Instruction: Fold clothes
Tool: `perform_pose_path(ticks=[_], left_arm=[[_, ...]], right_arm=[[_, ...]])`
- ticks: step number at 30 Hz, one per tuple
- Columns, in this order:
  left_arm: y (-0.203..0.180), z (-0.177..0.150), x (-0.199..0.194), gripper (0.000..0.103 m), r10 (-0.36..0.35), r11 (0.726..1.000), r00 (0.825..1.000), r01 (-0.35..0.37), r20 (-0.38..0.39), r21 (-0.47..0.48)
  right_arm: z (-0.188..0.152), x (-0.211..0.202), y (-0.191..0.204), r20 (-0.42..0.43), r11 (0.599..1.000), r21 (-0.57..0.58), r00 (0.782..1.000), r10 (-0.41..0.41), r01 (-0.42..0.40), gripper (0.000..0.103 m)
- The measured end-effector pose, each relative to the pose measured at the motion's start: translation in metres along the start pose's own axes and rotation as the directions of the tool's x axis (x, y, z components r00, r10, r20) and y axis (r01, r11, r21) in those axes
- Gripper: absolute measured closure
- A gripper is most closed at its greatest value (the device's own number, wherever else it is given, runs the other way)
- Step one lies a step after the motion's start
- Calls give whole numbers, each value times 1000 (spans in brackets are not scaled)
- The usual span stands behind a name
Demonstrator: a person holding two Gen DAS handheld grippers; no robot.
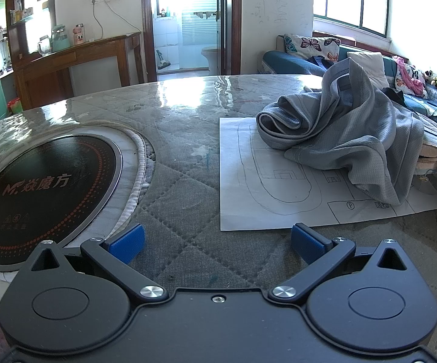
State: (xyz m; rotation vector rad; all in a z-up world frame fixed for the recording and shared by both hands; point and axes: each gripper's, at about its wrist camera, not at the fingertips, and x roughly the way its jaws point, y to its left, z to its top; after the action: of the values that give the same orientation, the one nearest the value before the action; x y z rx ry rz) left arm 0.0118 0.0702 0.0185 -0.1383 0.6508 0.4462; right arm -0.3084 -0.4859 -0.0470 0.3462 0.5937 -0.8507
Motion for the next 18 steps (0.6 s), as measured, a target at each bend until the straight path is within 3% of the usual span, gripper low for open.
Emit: perform_pose_path(ticks=[18], left_arm=[[0,0,0,0,0,1000,1000,0,0,0]], right_arm=[[0,-1,2,0,1000,0,1000,0,0,0]])
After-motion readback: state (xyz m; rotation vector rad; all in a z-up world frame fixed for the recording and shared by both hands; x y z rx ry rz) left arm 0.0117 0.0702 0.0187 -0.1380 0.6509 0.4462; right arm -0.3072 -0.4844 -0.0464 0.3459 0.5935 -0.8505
